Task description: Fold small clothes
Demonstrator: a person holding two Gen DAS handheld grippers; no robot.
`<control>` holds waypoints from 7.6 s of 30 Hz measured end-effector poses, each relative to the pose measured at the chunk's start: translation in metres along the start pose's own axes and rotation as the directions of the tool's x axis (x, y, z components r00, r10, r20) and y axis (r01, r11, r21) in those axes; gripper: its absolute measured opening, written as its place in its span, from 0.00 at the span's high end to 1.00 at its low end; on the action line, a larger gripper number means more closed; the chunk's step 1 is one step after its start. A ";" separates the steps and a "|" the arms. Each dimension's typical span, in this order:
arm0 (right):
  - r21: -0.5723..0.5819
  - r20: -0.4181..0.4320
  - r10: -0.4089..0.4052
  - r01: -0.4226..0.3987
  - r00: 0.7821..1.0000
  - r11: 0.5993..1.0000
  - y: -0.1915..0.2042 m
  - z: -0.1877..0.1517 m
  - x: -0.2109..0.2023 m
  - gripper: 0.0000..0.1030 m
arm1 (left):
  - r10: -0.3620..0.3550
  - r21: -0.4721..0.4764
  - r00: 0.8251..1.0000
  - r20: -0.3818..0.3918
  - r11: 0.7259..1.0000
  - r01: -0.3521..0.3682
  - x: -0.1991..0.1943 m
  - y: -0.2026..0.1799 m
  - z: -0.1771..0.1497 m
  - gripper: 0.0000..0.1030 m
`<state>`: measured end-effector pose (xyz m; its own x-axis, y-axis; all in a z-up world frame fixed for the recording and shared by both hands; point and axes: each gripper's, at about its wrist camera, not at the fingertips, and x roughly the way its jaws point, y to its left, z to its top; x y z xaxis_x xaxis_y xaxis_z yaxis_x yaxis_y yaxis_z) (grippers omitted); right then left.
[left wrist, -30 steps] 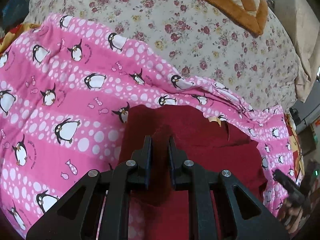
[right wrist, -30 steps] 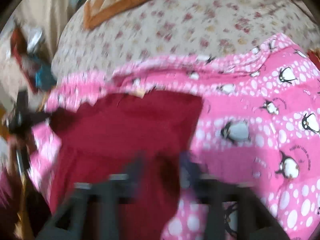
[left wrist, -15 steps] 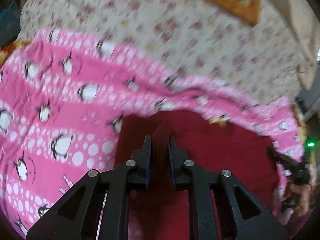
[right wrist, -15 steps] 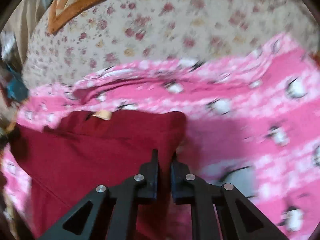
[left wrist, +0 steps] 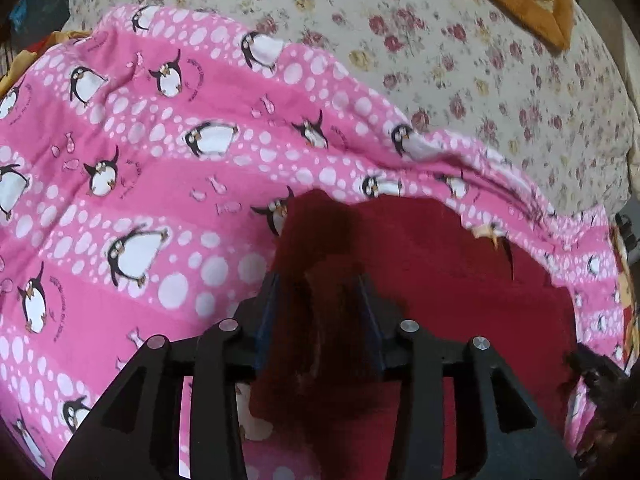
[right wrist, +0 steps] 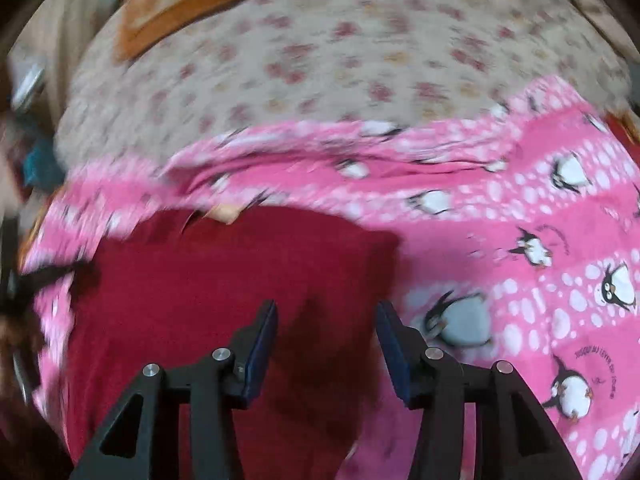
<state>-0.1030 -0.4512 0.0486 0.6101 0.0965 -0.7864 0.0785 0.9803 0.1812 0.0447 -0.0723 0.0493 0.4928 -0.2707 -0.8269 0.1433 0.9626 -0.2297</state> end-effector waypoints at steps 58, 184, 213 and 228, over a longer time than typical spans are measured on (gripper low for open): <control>0.000 -0.033 -0.054 0.054 0.998 0.999 0.026 -0.035 -0.024 0.51 | 0.094 0.151 0.993 0.070 0.983 -0.104 -0.089 -0.026 -0.104 0.50; 0.085 -0.384 0.348 -0.343 0.855 0.936 0.019 -0.221 -0.089 0.51 | -0.151 0.125 0.935 -0.322 0.972 0.199 -0.125 0.025 -0.265 0.37; 0.061 -0.356 0.437 -0.446 0.826 0.893 0.046 -0.231 -0.071 0.88 | -0.283 0.085 0.884 -0.372 0.938 0.336 -0.114 0.012 -0.270 0.89; 0.016 -0.112 0.587 -0.590 0.801 0.808 0.046 -0.162 -0.130 0.90 | -0.403 0.123 0.907 -0.122 0.901 0.416 -0.176 0.003 -0.188 0.90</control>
<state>-0.3061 -0.3904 0.0633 0.4469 0.6725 -0.5899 -0.2839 0.7320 0.6194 -0.2029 -0.0209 0.0977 0.2845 -0.6326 -0.7203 0.4401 0.7537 -0.4881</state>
